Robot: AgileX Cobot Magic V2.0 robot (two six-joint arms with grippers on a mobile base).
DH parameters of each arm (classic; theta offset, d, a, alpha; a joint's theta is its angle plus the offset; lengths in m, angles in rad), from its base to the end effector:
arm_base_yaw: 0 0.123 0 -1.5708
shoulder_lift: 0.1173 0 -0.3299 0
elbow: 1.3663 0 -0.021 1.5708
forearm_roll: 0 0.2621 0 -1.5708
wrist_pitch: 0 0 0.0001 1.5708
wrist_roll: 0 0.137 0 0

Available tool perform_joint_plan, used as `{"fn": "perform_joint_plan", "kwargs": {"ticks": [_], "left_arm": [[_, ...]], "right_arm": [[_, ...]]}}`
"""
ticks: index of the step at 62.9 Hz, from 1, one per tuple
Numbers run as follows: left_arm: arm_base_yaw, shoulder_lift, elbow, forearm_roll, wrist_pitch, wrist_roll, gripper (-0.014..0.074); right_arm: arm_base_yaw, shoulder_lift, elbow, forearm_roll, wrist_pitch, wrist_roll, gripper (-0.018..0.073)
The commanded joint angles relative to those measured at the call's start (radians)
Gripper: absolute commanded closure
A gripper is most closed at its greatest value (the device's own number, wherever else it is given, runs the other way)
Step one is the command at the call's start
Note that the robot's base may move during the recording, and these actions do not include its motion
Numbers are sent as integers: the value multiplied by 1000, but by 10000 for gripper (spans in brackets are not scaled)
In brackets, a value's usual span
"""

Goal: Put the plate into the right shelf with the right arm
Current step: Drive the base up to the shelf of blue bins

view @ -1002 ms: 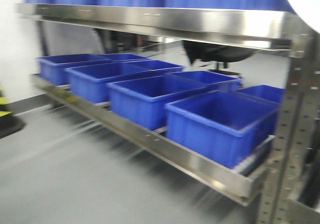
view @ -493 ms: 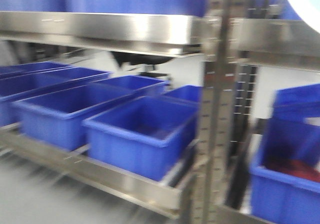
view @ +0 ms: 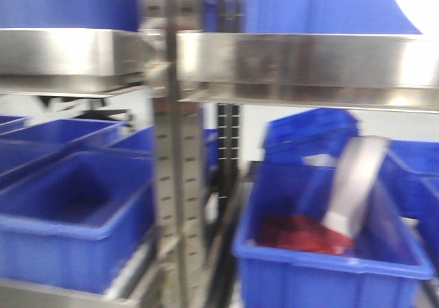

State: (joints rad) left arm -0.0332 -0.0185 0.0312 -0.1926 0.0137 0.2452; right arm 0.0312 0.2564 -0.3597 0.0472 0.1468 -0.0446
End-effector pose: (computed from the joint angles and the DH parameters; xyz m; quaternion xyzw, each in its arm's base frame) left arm 0.0682 -0.0026 0.2043 0.0303 0.6845 0.0062 0.7283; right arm 0.0831 0.0035 0.3196 -0.0126 0.6913 0.0144 0.7223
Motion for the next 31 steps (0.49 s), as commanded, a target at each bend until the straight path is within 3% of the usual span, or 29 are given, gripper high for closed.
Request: {"fn": "perform_joint_plan", "kwargs": {"ticks": [1, 31], "left_arm": [[-6, -4, 10, -6, -88, -1, 643], [-6, -4, 10, -6, -88, -1, 643]], "right_arm": [[-5, 8, -29, -5, -94, -3, 507], [-5, 8, -29, -5, -94, -3, 507]]}}
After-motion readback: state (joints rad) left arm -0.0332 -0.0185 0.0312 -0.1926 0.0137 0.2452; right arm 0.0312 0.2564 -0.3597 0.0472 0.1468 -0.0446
